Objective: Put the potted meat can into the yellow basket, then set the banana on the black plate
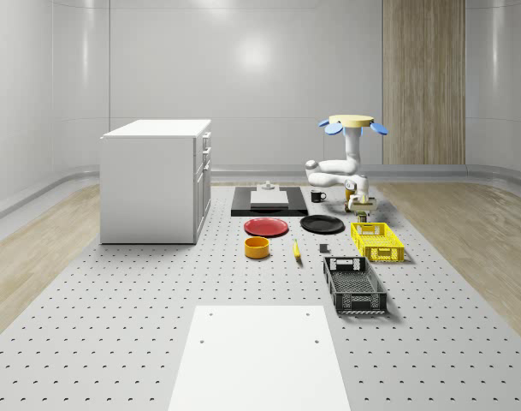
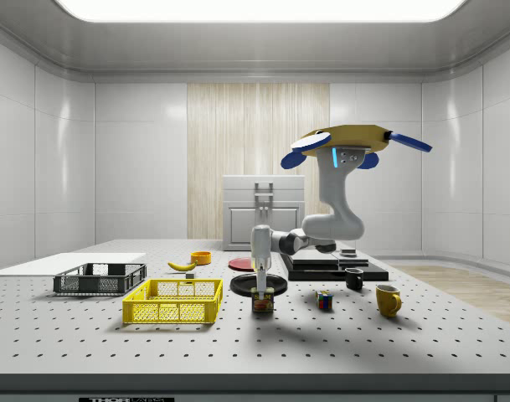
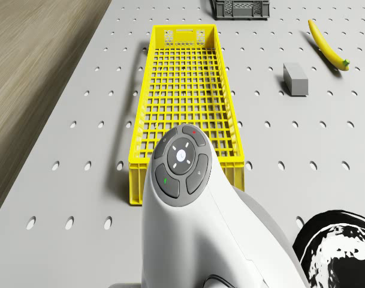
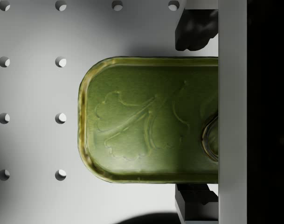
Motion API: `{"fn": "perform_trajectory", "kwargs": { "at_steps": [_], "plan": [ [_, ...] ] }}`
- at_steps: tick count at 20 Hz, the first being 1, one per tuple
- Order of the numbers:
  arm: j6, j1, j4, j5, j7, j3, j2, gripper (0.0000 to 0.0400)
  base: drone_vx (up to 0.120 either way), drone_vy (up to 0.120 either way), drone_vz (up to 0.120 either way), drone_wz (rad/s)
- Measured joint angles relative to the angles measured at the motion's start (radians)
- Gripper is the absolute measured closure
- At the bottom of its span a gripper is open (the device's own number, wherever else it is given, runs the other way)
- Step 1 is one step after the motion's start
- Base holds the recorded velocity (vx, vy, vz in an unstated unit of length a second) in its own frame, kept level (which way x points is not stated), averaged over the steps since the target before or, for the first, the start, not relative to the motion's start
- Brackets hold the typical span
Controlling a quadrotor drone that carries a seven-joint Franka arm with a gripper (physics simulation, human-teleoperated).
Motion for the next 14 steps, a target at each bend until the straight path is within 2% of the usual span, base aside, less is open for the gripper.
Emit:
{"fn": "perform_trajectory", "kwargs": {
  "at_steps": [4,5,8,14],
  "plan": [
    [0.013,-0.003,0.004,-0.012,0.0,-0.015,-0.008,0.0,0.0,0.0,0.0,0.0],
    [0.015,-0.004,0.005,-0.014,0.001,-0.017,-0.01,0.0012,0.0,0.0,0.0,0.0],
    [0.021,-0.005,0.006,-0.016,0.002,-0.02,-0.014,0.0085,0.0,0.0,0.0,0.0],
    [0.019,-0.007,0.003,0.001,0.006,-0.002,-0.02,0.0112,0.0,0.0,0.0,0.0]
  ]
}}
